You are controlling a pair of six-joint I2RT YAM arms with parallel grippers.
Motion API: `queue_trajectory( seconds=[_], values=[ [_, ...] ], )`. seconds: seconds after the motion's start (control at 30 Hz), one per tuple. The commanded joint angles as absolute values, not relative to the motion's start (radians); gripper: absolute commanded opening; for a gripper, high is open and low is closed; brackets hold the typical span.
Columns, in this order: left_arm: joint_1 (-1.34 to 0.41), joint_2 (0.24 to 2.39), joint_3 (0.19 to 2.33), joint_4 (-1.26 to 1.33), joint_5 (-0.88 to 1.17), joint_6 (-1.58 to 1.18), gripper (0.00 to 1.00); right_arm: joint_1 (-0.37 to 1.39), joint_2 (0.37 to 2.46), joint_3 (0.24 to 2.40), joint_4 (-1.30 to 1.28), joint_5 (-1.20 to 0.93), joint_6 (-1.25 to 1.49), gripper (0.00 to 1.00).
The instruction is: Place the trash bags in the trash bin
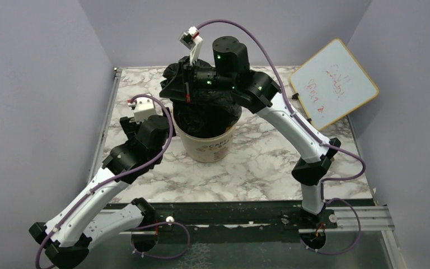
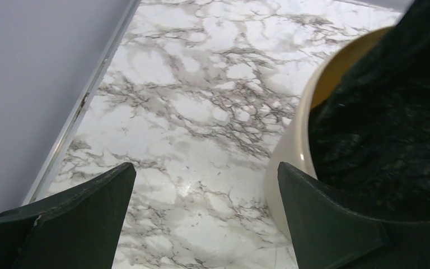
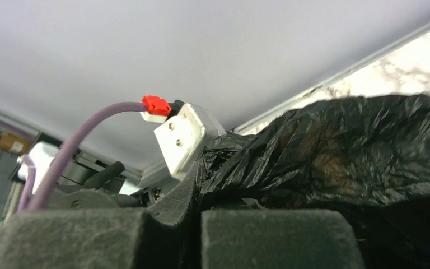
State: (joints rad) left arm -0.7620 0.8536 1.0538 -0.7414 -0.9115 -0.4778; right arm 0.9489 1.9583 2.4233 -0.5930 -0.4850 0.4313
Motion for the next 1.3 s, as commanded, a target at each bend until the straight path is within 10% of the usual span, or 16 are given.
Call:
queue_trajectory(
  seconds=[0.0,0.5,0.83,1.27],
  values=[
    [-0.643,0.844,1.043,-0.704,-0.794,-0.463,0.99,0.943,1.947,2.521,-0.536,-0.408,0.424,0.0],
    [-0.518,0.869,1.031,-0.68,-0.661,-0.448,0.99,0.856,1.874,2.021,-0.335,-0.521,0.576,0.01],
    [-0.503,0.866,1.035,-0.662,-0.632,-0.462,0.99,0.847,1.958,2.329,-0.458,-0.569,0.505,0.01],
    [-0.503,0.8,1.117,-0.666,-0.573,-0.435,0.99,0.77,1.75,1.917,-0.49,-0.373,0.478,0.13]
  ],
)
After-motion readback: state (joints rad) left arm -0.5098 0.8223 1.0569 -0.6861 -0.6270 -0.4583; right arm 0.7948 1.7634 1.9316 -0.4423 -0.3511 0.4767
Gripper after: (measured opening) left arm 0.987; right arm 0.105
